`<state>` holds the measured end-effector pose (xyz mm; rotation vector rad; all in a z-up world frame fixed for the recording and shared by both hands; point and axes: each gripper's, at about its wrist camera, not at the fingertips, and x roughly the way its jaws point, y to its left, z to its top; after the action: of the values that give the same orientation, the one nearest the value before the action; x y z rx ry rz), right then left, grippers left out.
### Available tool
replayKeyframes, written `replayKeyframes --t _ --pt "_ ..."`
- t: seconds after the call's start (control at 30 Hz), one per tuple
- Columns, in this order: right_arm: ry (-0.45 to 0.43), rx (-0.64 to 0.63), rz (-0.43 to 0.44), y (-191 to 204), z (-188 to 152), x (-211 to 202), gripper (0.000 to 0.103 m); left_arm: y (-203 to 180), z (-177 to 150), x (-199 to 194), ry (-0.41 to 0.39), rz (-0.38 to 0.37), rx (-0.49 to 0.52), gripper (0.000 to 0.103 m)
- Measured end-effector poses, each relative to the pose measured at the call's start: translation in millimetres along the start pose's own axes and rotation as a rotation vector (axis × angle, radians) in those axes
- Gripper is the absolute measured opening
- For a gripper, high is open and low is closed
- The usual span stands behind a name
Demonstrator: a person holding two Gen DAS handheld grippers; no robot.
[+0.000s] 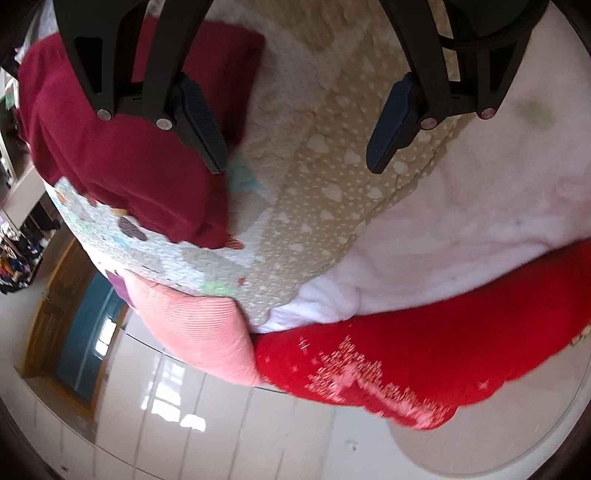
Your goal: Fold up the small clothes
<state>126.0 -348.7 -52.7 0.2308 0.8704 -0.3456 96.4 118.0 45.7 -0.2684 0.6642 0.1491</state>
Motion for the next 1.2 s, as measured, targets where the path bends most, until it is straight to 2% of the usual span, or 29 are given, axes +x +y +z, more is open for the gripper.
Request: replayKeyframes --t 0.07,0.13,0.2,0.23,0.3,0.4,0.47,0.57,0.63,0.67,0.73,0.77,0.83,0.87,0.9,0.93,1.07,1.13,1.2 --pt "-0.001 0.000 0.001 0.0 -0.2 0.0 0.103 -8.5 -0.8 -24.2 -0.027 -0.020 0.036 0.077" --pt "0.000 -0.001 -0.001 0.3 -0.1 0.1 0.103 -17.0 -4.4 -49.8 -0.075 -0.002 0.103 0.078" --pt "0.000 -0.008 -0.009 1.3 0.3 0.8 0.103 -21.0 -5.9 -65.2 -0.102 -0.010 0.137 0.094" --pt "0.001 -0.006 -0.005 0.3 0.5 1.0 0.103 -21.7 -6.2 -73.8 -0.113 -0.019 0.143 0.095" --pt "0.014 0.003 0.021 -3.9 2.1 1.6 0.103 -21.7 -4.4 -78.4 -0.102 -0.033 0.138 0.095" --pt "0.065 -0.056 0.044 -2.5 5.7 1.3 0.103 -23.1 -1.5 -70.6 -0.010 -0.043 0.119 0.095" --pt "0.086 -0.078 0.061 -11.0 6.4 -8.6 0.101 -24.5 -5.7 -69.5 0.010 -0.034 0.111 0.095" --pt "-0.032 -0.027 -0.020 -30.9 -0.4 -45.9 0.094 -22.9 -9.7 -65.0 0.019 -0.012 0.122 0.095" --pt "-0.117 -0.010 -0.001 -35.7 -1.4 -75.9 0.087 -19.0 -9.8 -53.3 0.058 -0.028 0.103 0.095" --pt "-0.141 -0.011 0.044 -32.7 0.4 -88.9 0.084 -17.4 -9.1 -47.0 0.078 -0.043 0.085 0.095" --pt "-0.158 -0.042 0.171 -15.0 5.9 -107.1 0.073 -14.0 -8.6 -31.8 0.123 -0.074 0.036 0.095" --pt "-0.149 -0.078 0.281 4.7 10.3 -114.2 0.071 -13.1 -8.9 -21.8 0.149 -0.096 0.004 0.095" --pt "-0.096 -0.128 0.429 37.1 16.0 -114.0 0.066 -12.8 -10.1 -5.5 0.195 -0.129 -0.043 0.094" --pt "-0.049 -0.155 0.508 64.7 20.6 -107.9 0.064 -12.4 -11.0 4.1 0.215 -0.137 -0.073 0.088" --pt "-0.022 -0.166 0.543 82.0 24.2 -101.6 0.063 -11.6 -11.7 10.5 0.228 -0.141 -0.093 0.080" --pt "0.004 -0.178 0.571 100.4 27.1 -94.3 0.063 -10.2 -12.1 19.1 0.243 -0.146 -0.114 0.077" --pt "0.134 -0.238 0.608 184.1 47.5 -39.8 0.061 2.7 -15.8 34.7 0.253 -0.177 -0.178 0.076" --pt "0.177 -0.232 0.571 203.5 51.9 -15.7 0.061 8.1 -18.6 36.8 0.238 -0.207 -0.192 0.076" --pt "0.215 -0.249 0.487 222.9 59.3 13.3 0.061 9.6 -19.8 36.1 0.223 -0.232 -0.188 0.076"
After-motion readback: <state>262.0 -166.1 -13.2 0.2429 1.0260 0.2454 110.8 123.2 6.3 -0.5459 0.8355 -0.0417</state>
